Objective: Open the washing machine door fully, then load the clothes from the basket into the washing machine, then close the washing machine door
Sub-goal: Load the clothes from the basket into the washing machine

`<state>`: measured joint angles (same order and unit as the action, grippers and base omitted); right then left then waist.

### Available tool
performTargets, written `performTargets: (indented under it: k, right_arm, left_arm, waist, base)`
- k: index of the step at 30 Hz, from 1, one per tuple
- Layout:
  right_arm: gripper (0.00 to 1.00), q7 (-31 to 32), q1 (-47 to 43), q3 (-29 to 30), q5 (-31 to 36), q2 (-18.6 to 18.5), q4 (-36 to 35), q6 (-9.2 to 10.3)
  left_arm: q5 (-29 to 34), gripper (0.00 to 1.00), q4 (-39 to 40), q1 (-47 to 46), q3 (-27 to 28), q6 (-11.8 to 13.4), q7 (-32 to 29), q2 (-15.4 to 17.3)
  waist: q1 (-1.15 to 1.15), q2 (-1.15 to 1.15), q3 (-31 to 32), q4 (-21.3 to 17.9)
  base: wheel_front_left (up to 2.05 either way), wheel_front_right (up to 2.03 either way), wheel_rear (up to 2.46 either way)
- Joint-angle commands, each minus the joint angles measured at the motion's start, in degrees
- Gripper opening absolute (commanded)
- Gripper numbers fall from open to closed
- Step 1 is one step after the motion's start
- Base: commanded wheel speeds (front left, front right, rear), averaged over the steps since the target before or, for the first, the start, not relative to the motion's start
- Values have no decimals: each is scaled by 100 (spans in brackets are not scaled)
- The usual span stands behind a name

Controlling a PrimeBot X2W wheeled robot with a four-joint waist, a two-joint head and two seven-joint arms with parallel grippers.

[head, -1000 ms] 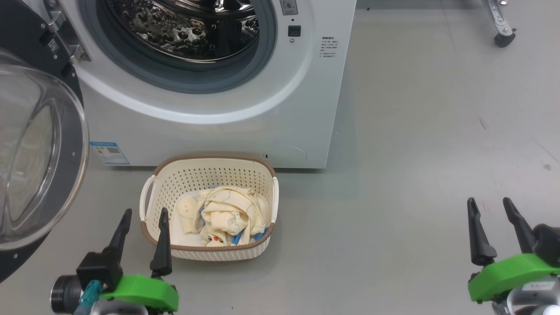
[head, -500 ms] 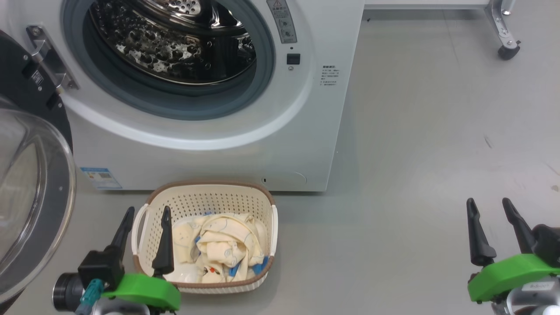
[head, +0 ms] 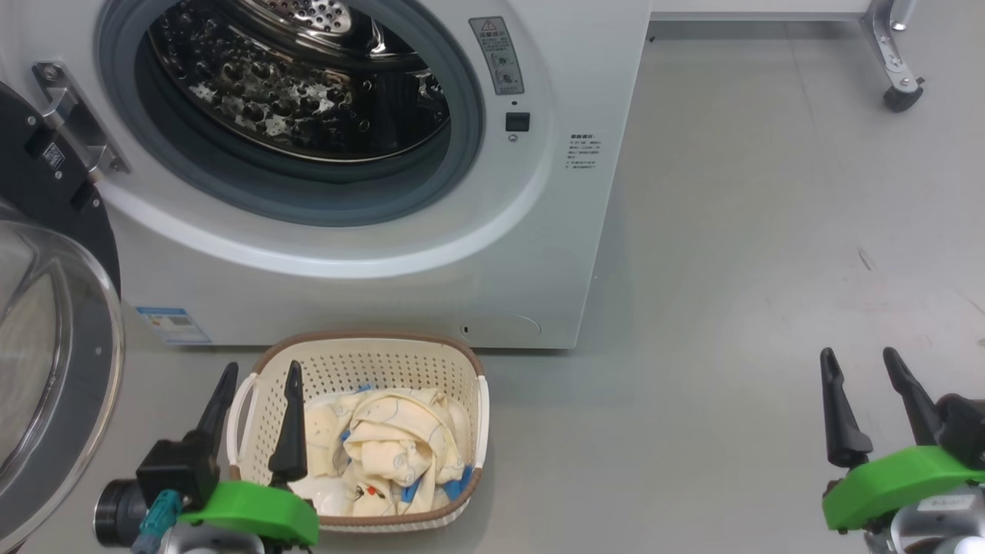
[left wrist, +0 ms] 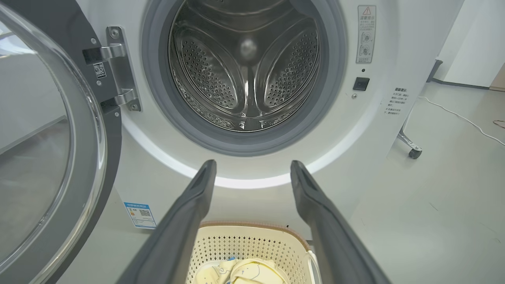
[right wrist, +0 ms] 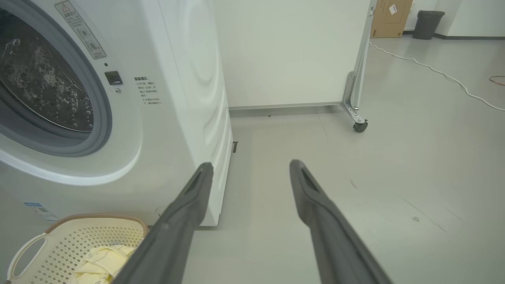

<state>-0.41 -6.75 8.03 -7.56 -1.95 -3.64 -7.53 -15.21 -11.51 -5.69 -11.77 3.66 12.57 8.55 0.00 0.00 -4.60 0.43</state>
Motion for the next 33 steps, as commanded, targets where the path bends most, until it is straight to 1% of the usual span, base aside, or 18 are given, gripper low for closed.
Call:
performTargets:
  k: [1,15,17,22,27,33]
  right_arm:
    - [100,-14,191,-111,-30,-93,-189,4]
    - [100,-27,224,-137,-33,-93,-170,4]
    - [100,-30,238,-146,-33,-93,-170,4]
    - [100,-36,297,-157,-43,-93,-194,4]
    - [100,-46,423,-228,-50,-93,-207,4]
    - [100,-85,663,-387,-58,-93,-203,4]
  left_arm:
    - [-18,100,184,-270,181,43,22,136]
    - [-97,100,91,-306,120,104,-71,137]
    - [-127,100,54,-334,99,84,-109,129]
    - [-299,100,-153,-492,13,-64,-291,49]
    - [-322,100,-512,-720,-109,-169,-411,10]
    - [-443,100,-1546,-1222,-229,-373,-501,-120]
  waist:
    - [0,0,0,3]
    - [0,0,-45,-15]
    - [0,0,-72,-25]
    - [0,0,-197,-37]
    - [0,0,-377,-90]
    - [0,0,-755,-206]
  base:
    - [0,0,0]
    - [0,0,0]
    - [0,0,0]
    - [0,0,0]
    - [0,0,0]
    - [0,0,0]
